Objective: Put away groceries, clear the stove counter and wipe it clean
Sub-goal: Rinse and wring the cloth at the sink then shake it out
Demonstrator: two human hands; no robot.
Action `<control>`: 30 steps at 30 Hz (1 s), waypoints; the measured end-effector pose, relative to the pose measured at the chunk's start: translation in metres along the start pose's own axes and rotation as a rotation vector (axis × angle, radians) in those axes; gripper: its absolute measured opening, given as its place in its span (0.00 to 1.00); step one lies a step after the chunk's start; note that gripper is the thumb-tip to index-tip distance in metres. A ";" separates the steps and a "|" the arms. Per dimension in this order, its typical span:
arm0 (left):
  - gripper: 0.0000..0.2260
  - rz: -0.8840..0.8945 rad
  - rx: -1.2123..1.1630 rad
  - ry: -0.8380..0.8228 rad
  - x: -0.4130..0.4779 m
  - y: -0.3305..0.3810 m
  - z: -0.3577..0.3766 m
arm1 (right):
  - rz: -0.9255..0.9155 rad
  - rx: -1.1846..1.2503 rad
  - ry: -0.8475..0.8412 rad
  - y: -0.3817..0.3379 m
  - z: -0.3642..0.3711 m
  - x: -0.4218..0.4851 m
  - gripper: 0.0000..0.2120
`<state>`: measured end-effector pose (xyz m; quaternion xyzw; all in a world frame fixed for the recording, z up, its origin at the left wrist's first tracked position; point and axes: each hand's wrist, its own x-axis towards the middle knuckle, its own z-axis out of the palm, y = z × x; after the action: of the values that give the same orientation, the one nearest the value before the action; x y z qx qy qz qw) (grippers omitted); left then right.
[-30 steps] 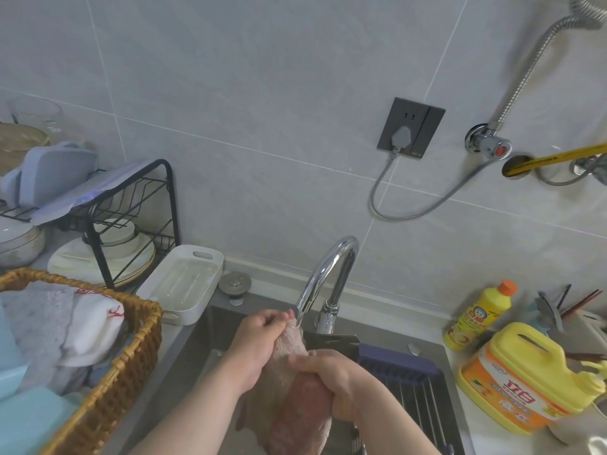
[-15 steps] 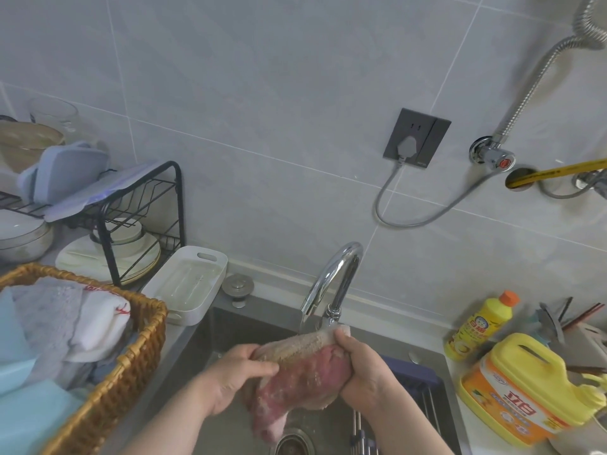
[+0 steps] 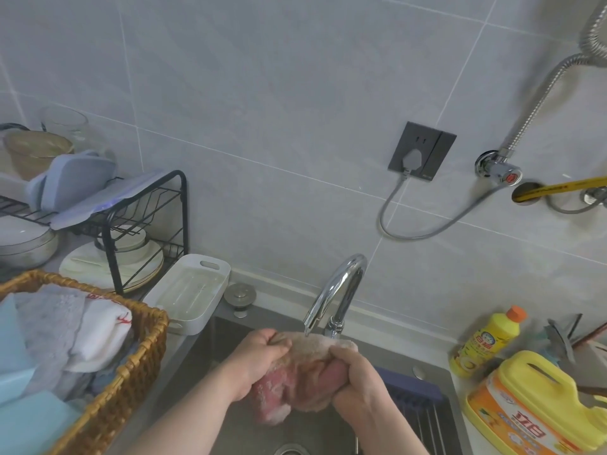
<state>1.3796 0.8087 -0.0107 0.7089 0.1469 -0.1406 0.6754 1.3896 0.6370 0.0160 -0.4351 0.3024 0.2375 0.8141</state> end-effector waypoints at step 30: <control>0.13 -0.199 -0.852 -0.164 -0.009 -0.006 0.002 | -0.082 -0.118 -0.236 0.070 -0.023 0.014 0.35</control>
<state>1.3688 0.8067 -0.0123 0.3361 0.2054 -0.1876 0.8998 1.3476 0.6546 -0.0431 -0.4633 0.1721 0.2709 0.8261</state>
